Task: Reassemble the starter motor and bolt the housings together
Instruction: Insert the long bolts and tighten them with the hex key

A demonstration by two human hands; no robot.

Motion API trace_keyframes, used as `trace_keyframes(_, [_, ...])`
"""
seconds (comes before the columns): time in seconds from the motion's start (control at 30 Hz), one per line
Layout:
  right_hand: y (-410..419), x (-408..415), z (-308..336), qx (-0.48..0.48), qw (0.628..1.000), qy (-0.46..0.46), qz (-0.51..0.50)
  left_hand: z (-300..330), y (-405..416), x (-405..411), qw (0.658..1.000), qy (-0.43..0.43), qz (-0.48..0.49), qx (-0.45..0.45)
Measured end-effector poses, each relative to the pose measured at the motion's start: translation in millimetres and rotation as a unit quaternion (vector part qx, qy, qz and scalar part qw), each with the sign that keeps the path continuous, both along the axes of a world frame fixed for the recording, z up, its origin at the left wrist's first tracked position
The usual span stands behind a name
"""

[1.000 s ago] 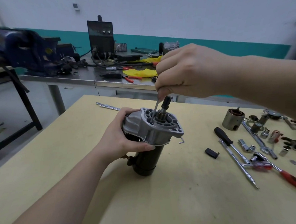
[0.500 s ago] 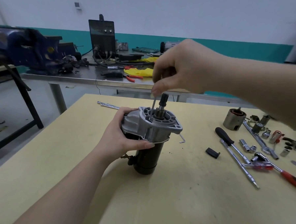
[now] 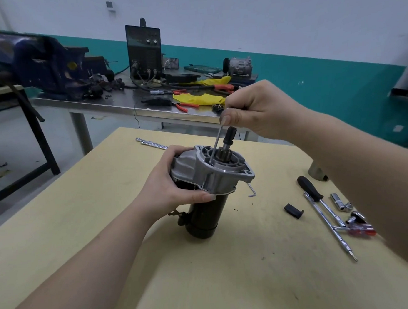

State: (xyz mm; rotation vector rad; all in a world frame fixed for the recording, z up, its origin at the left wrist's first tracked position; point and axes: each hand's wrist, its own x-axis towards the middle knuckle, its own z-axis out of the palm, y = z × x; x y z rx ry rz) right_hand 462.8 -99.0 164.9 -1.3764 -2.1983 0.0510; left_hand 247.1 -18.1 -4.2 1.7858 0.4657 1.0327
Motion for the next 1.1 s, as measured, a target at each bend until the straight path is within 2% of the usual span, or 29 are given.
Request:
trace_keyframes(0.27, [-0.5,0.9,-14.0,-0.013,0.999,0.039,-0.015,-1.9,2.8,1.9,1.0,0.006,0.001,0.003])
trace_keyframes(0.53, [-5.5,5.4,-10.7,-0.025,0.999,0.015,-0.018,-1.1,2.6,1.5,1.0,0.004,-0.001,0.006])
trace_keyframes(0.83, [-9.4,-2.1,-9.7,-0.005,0.999,0.035,-0.027,-0.2,2.0,1.1,1.0,0.009,0.001,0.014])
trace_keyframes(1.1, [-13.6,-17.7,-7.3,-0.002,0.99,0.053,-0.131,-1.7,-1.7,2.4,0.999,0.004,0.037,0.015])
